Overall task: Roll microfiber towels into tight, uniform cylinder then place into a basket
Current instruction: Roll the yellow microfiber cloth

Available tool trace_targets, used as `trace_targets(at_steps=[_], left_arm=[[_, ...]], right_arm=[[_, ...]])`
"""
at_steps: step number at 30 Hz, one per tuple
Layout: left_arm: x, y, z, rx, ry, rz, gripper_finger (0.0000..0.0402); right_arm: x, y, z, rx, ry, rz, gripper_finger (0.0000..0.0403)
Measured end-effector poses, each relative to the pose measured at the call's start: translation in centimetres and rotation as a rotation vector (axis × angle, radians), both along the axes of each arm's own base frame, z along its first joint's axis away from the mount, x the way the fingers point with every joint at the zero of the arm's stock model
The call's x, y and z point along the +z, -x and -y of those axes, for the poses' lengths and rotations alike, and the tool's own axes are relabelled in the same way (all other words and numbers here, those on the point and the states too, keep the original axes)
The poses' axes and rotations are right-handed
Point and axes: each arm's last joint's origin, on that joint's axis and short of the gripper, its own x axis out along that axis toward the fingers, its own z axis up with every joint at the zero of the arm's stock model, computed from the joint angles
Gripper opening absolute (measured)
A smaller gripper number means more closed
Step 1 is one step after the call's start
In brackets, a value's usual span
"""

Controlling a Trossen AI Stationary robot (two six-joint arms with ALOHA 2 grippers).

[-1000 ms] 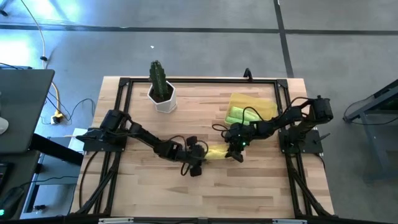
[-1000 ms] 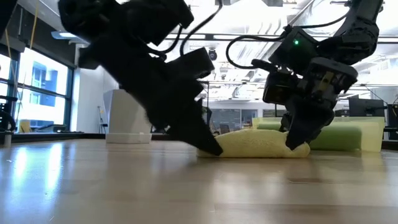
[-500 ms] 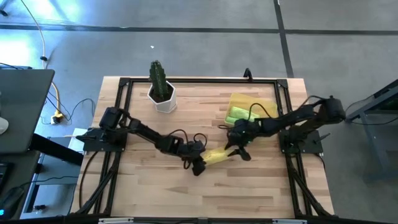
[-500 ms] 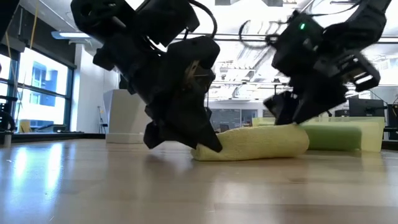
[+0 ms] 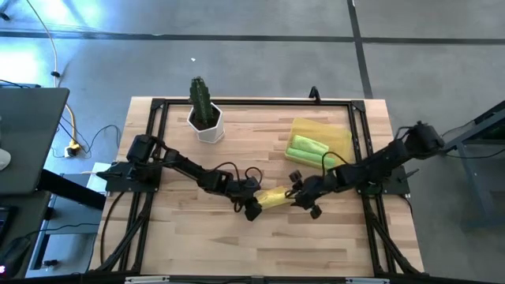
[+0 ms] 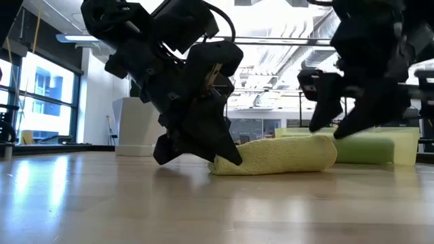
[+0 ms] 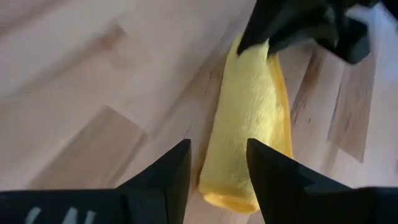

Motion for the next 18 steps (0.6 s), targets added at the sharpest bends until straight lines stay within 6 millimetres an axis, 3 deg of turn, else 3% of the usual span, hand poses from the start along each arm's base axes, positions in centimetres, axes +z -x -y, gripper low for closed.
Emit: trace_targets(at_steps=[10,18], left_arm=[[0.0,0.0,-0.1,0.004,-0.001,0.012,0.0027],[0.0,0.0,-0.1,0.0,0.004,0.013,0.0027]], right_arm=[[-1.9,-0.6,-0.3,-0.104,0.134,0.002,0.0147],[-2.2,-0.8,0.5,-0.076,0.078,-0.04,0.0151]])
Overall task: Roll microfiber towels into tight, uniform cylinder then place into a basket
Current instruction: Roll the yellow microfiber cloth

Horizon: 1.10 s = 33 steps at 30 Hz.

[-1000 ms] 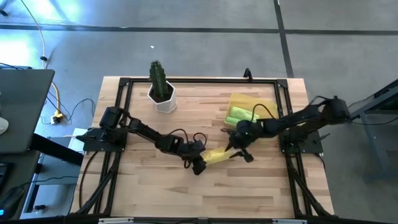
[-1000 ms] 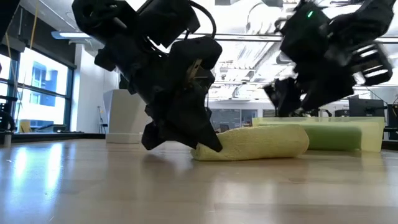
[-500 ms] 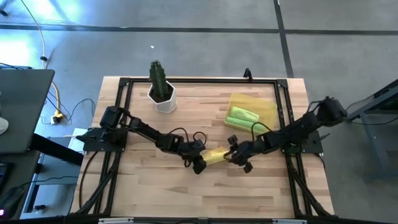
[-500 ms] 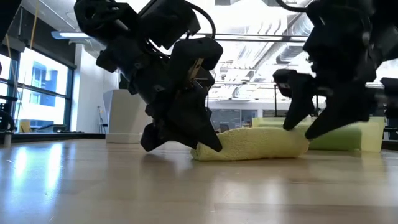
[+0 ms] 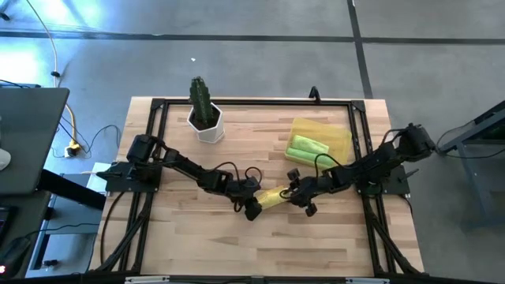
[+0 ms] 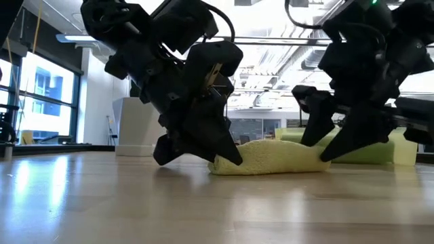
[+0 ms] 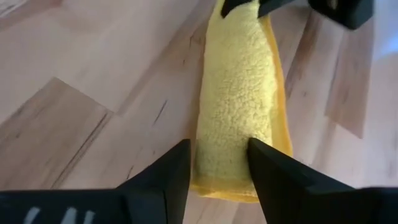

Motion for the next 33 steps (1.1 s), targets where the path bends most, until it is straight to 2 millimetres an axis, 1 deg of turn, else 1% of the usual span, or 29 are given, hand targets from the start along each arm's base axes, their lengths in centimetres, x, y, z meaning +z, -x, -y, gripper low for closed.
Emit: trace_targets(at_steps=[8,12,14,17,23,24,25,28,33], left_arm=[[0.0,-0.1,0.0,0.017,0.025,0.011,0.0032],[0.2,-0.3,0.2,-0.008,0.06,0.044,0.0033],[0.5,-0.3,0.3,-0.019,0.067,0.059,0.0033],[1.1,-0.2,0.4,-0.04,0.043,0.067,0.0033],[1.8,0.3,0.2,-0.091,-0.087,0.044,0.0033],[1.8,0.4,0.2,-0.101,-0.108,0.036,0.0034],[1.8,0.5,0.1,-0.107,-0.131,0.027,0.0036],[2.0,0.7,0.0,-0.121,-0.208,0.004,0.0053],[2.0,0.8,-0.1,-0.169,-0.315,0.006,0.0099]], right_arm=[[-1.4,-0.5,0.6,-0.034,-0.015,-0.047,0.0181],[-1.9,-0.6,1.0,-0.094,-0.078,-0.079,0.0182],[-2.1,-0.7,1.2,-0.124,-0.118,-0.092,0.017],[-2.2,-0.7,1.4,-0.156,-0.171,-0.11,0.0135],[-2.3,-0.7,1.5,-0.229,-0.245,-0.134,0.0027],[-2.3,-0.7,1.5,-0.226,-0.248,-0.137,0.0016],[-2.3,-0.7,1.5,-0.22,-0.258,-0.14,0.0012],[-2.3,-0.7,1.7,-0.226,-0.353,-0.169,0.0019],[-2.3,-0.8,2.5,-0.276,-0.485,-0.215,0.0009]])
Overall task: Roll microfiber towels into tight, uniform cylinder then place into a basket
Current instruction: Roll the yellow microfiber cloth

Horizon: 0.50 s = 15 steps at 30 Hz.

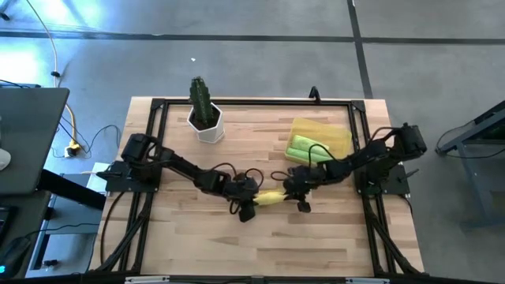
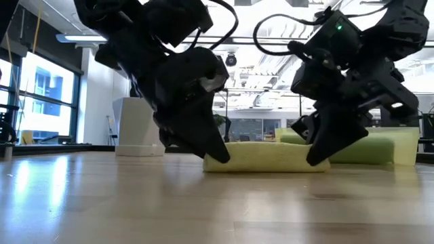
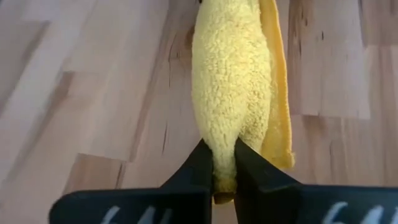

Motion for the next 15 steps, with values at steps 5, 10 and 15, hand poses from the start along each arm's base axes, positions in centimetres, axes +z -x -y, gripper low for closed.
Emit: trace_targets(at_steps=[5,10,15], left_arm=[[-0.2,0.5,0.7,-0.121,-0.17,-0.05,0.0137],[-0.4,1.2,1.8,-0.19,-0.437,-0.117,0.0146],[-0.2,2.1,3.3,-0.158,-0.731,-0.171,0.0143]], right_arm=[[0.0,-0.1,0.8,-0.061,-0.13,-0.043,0.0006],[-0.1,0.1,1.5,-0.139,-0.263,-0.11,0.0007],[-0.1,0.2,2.1,-0.199,-0.357,-0.166,0.0007]])
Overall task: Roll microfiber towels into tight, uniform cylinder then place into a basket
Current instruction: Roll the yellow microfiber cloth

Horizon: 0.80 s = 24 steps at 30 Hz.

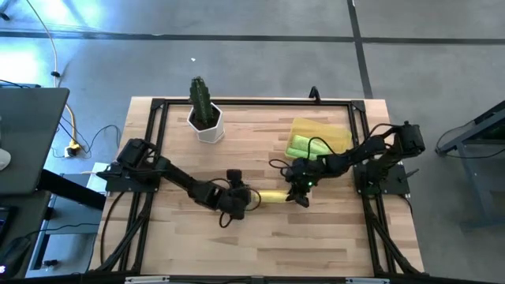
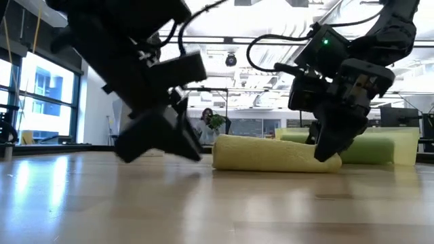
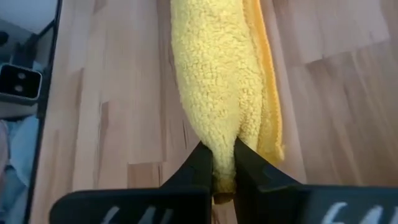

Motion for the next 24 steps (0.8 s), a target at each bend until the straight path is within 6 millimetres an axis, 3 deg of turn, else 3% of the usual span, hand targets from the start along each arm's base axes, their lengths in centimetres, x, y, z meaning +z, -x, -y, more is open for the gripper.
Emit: trace_targets(at_steps=[5,11,24], left_arm=[[1.1,0.4,3.0,-0.101,-0.201,0.039,0.0141],[2.5,-0.7,5.5,-0.263,-0.08,0.222,0.0141],[-0.4,-3.1,0.5,-0.079,0.045,0.293,0.0141]], right_arm=[[0.0,0.0,0.6,-0.048,-0.048,-0.03,0.0007],[0.0,0.1,1.2,-0.062,-0.087,-0.043,0.0007],[0.0,0.1,1.6,-0.109,-0.169,-0.089,0.0007]])
